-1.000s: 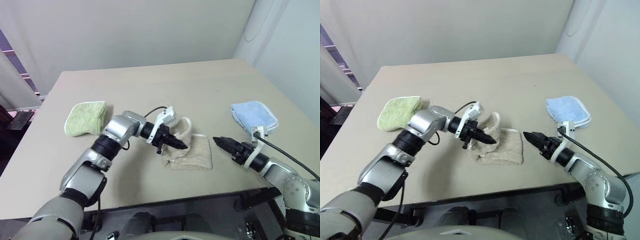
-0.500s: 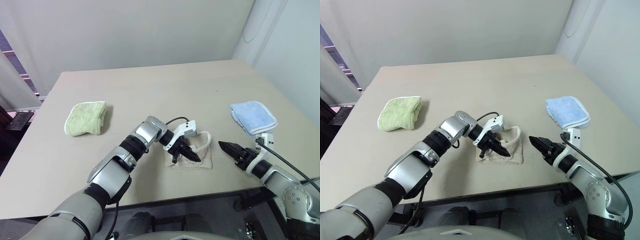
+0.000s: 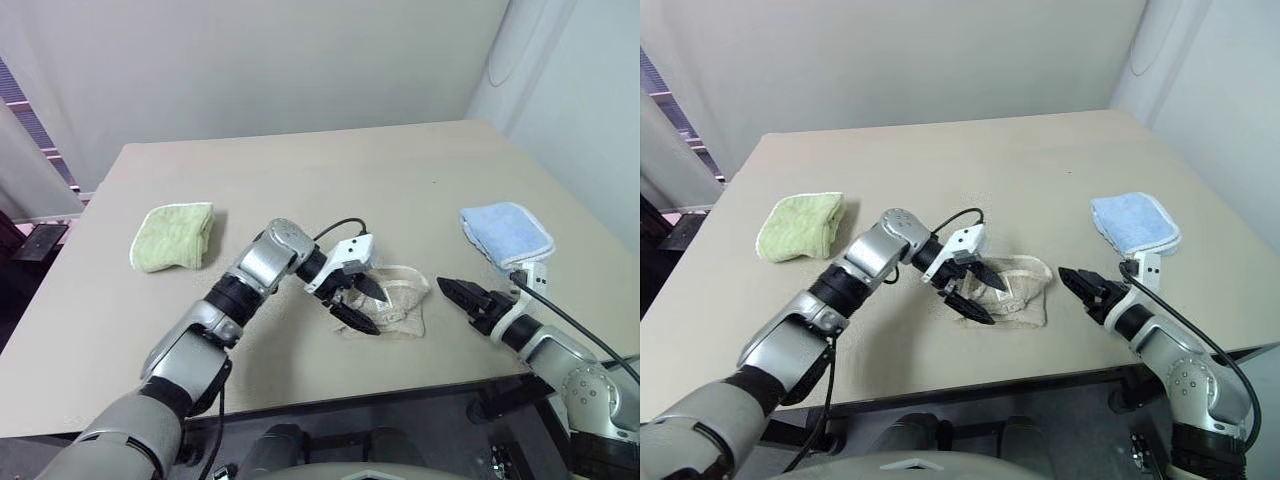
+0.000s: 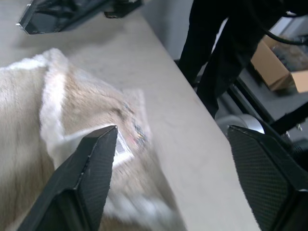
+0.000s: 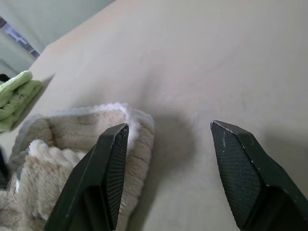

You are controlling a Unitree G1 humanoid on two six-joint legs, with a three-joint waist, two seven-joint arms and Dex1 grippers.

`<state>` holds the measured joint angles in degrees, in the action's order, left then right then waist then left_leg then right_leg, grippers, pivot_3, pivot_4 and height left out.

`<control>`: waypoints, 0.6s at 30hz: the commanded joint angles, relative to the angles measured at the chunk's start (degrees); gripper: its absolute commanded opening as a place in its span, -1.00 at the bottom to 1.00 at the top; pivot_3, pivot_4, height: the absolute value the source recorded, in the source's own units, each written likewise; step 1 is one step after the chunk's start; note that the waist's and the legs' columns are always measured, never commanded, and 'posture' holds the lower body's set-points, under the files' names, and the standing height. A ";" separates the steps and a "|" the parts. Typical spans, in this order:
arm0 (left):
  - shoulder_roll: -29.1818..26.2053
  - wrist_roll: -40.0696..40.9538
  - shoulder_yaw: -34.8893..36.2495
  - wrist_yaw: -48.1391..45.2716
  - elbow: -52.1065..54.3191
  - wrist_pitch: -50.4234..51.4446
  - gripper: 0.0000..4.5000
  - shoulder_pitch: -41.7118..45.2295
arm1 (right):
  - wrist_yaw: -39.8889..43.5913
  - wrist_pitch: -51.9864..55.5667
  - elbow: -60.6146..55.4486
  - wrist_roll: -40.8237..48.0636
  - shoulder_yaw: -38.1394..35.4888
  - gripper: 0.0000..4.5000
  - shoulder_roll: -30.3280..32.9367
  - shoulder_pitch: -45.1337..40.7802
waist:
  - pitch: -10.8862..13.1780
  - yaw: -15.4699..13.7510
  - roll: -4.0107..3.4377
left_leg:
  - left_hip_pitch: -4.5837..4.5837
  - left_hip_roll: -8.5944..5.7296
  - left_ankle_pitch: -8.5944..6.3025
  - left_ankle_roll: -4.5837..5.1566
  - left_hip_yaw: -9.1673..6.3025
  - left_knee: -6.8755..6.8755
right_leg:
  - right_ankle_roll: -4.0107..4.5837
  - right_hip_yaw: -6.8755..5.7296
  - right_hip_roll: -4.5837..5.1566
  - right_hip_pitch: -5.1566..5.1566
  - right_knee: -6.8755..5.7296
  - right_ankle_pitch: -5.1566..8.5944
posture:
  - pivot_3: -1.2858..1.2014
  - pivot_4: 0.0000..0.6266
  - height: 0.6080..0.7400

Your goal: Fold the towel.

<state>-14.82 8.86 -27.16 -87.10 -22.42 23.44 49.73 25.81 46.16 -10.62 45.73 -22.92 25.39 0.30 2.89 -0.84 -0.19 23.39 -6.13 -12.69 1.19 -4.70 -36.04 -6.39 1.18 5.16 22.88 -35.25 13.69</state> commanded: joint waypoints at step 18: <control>0.17 -4.14 1.34 8.64 -4.03 -7.33 0.71 -0.75 | 1.89 -2.99 1.77 -3.31 1.26 0.26 0.77 -2.44 | 0.00 0.02 -0.01 | -0.07 0.00 0.08 0.13 -0.01 -0.08 | -0.03 0.01 -0.04 -0.08 -0.07 -0.02 | 0.03 -1.00 1.00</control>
<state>-15.05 5.13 -26.23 -79.02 -26.53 17.72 48.10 27.35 44.33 -8.56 42.28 -20.85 25.54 -1.13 2.89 -0.83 -0.20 23.33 -6.13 -12.61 1.31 -4.71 -36.12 -6.43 1.19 5.12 22.80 -35.32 13.66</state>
